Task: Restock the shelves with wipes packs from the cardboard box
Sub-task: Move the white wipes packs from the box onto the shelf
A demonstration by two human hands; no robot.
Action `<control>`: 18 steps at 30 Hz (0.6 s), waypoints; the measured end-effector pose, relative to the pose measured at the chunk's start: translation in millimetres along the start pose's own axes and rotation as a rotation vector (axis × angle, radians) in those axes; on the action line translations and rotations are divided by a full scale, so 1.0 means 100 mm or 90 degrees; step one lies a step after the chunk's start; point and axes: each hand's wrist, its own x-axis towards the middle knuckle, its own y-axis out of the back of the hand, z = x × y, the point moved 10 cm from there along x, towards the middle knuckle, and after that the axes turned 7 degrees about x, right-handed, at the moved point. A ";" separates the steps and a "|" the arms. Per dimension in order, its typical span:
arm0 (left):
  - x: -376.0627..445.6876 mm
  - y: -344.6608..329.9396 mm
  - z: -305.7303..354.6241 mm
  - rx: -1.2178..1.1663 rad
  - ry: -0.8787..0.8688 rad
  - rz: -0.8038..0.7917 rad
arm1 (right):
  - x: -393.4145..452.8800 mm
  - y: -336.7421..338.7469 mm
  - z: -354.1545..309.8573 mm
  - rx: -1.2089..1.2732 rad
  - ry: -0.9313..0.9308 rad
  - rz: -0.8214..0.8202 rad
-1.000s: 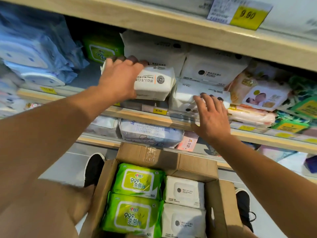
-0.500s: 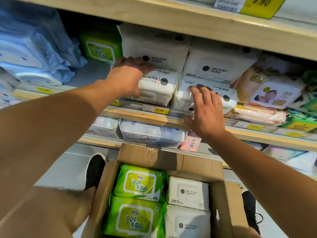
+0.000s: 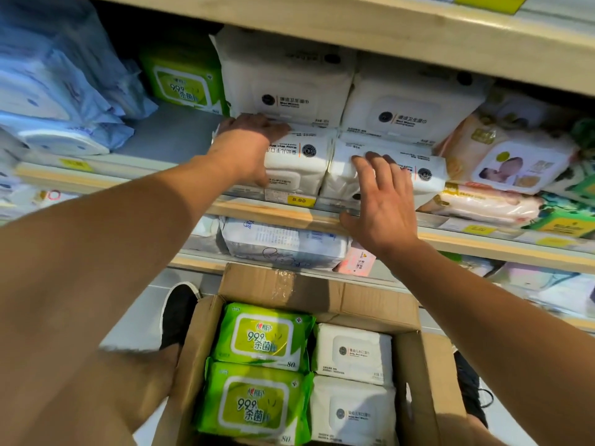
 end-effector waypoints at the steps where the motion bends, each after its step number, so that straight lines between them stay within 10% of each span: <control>1: 0.00 0.00 0.02 0.005 -0.003 -0.006 | -0.01 0.00 0.00 0.000 -0.002 -0.002; 18: -1.49 -0.21 0.97 -0.279 0.019 0.119 | -1.32 -0.19 -0.11 0.097 -0.007 -0.083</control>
